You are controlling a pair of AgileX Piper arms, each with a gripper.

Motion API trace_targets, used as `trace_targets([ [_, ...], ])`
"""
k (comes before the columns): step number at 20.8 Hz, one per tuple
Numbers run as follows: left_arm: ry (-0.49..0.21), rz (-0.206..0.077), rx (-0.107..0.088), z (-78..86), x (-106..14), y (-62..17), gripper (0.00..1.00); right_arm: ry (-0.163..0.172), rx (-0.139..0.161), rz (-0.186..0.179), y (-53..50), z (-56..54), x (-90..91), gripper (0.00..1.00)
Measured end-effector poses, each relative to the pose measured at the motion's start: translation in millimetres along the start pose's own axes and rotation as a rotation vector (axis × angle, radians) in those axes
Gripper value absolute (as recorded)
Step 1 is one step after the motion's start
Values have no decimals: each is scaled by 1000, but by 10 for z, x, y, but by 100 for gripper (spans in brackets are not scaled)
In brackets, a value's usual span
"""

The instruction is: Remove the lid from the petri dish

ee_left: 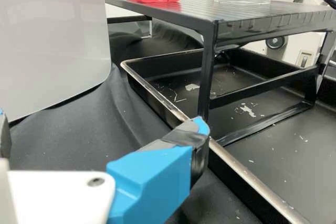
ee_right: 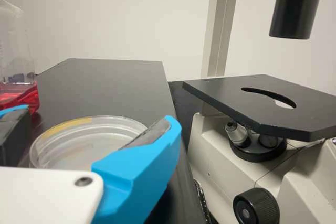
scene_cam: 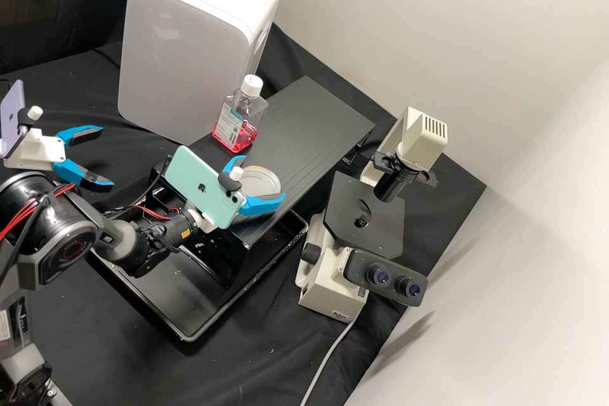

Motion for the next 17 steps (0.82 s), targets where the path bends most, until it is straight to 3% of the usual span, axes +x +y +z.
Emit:
trace_targets([
  [15,0,1,0,2,3,2,100,-1,0,1,4,4,0,0],
  [17,-2,5,-21,8,13,10,100,-1,0,1,4,4,0,0],
])
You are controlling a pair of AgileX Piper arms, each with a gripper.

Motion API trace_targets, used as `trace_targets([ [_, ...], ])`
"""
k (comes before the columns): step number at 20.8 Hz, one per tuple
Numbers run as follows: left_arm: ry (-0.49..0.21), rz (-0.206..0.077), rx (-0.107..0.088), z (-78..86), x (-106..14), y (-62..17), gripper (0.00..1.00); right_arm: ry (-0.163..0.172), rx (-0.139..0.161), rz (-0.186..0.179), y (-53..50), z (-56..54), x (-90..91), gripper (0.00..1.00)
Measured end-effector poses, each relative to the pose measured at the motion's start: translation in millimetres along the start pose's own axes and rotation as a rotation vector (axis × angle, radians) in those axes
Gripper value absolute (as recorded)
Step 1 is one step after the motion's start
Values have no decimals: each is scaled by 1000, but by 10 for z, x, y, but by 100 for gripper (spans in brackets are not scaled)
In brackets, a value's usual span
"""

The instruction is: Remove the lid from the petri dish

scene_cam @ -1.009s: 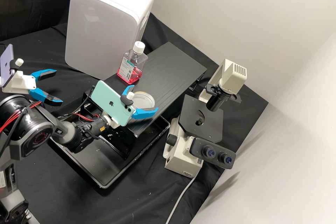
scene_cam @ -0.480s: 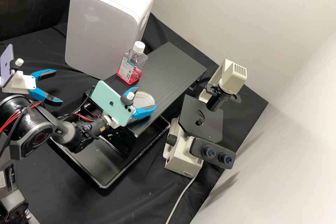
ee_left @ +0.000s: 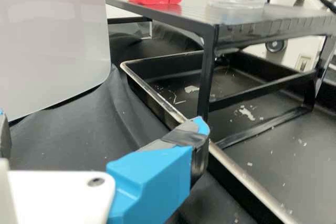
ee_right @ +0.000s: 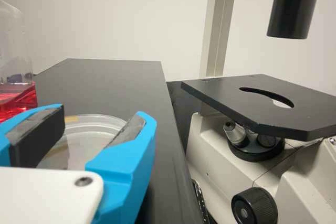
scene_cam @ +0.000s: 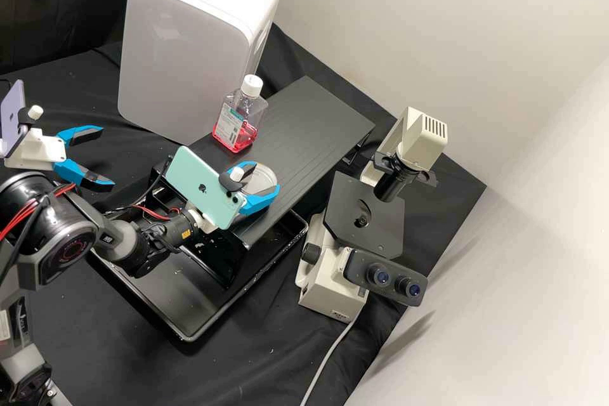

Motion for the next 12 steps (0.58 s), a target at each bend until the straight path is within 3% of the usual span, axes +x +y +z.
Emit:
trace_targets([
  [1,0,0,-2,1,4,-1,100,0,0,0,0,0,0,100],
  [7,3,-9,0,-7,10,-23,100,2,0,-2,-5,-5,0,100],
  [12,9,1,-4,-18,30,-3,100,0,4,0,-10,-10,-1,100],
])
